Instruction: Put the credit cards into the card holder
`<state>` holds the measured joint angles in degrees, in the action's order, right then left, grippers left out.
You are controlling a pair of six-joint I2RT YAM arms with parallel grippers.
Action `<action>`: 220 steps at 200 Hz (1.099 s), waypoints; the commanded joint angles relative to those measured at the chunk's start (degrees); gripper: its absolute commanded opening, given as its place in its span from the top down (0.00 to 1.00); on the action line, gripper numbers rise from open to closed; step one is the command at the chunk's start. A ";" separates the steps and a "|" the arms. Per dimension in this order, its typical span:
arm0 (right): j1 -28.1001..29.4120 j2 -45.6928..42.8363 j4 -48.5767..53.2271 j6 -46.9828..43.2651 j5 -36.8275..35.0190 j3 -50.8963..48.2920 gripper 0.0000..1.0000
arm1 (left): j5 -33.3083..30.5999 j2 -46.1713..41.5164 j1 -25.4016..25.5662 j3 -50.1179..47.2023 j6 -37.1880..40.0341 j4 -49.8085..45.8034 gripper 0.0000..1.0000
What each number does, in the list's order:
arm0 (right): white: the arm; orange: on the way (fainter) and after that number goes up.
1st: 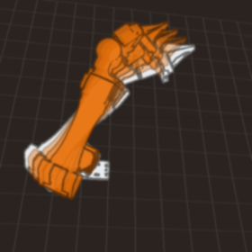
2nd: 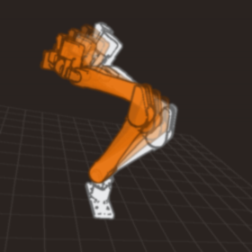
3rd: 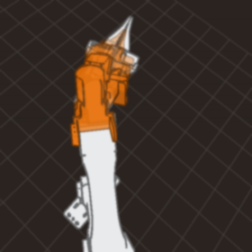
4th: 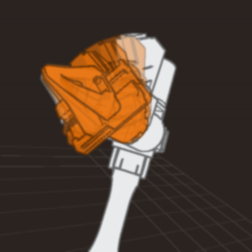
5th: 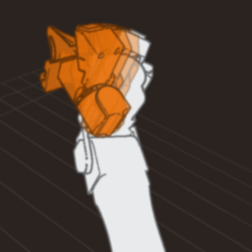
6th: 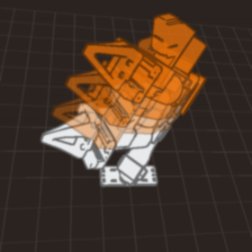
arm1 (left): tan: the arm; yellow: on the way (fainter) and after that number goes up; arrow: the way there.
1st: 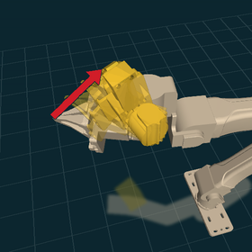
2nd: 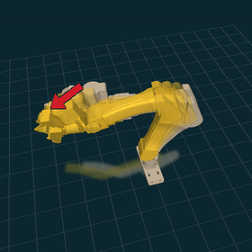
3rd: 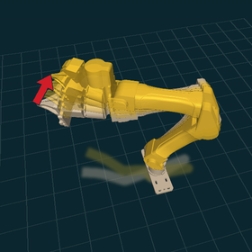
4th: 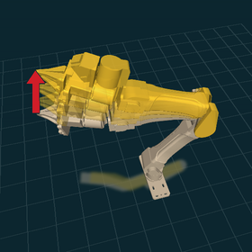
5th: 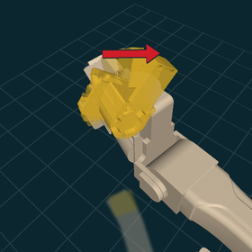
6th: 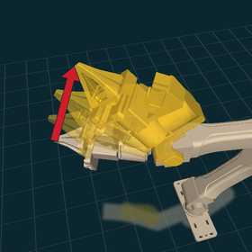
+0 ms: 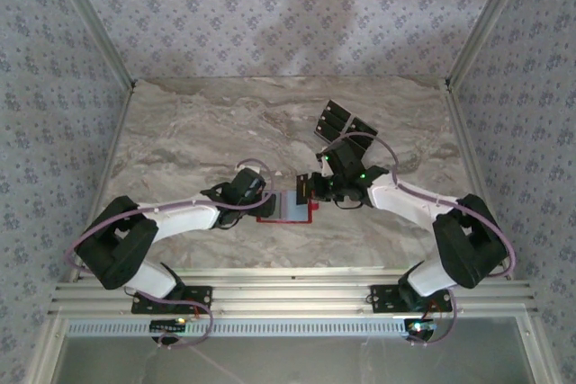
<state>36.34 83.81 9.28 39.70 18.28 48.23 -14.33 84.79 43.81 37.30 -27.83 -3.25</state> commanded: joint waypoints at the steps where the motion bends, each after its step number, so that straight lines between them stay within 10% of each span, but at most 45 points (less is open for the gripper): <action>1: 0.98 -1.04 -7.64 5.13 1.32 -1.84 1.00 | 0.13 0.18 -0.16 -1.08 0.68 -1.85 0.00; 220: 5.07 5.25 -27.88 10.10 0.24 -12.47 1.00 | -3.89 0.35 0.70 -2.84 -1.08 -5.90 0.00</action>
<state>40.93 88.40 -14.83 48.75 18.87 37.26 -16.45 84.79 44.25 36.03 -28.58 -5.58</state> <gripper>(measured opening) 0.058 0.994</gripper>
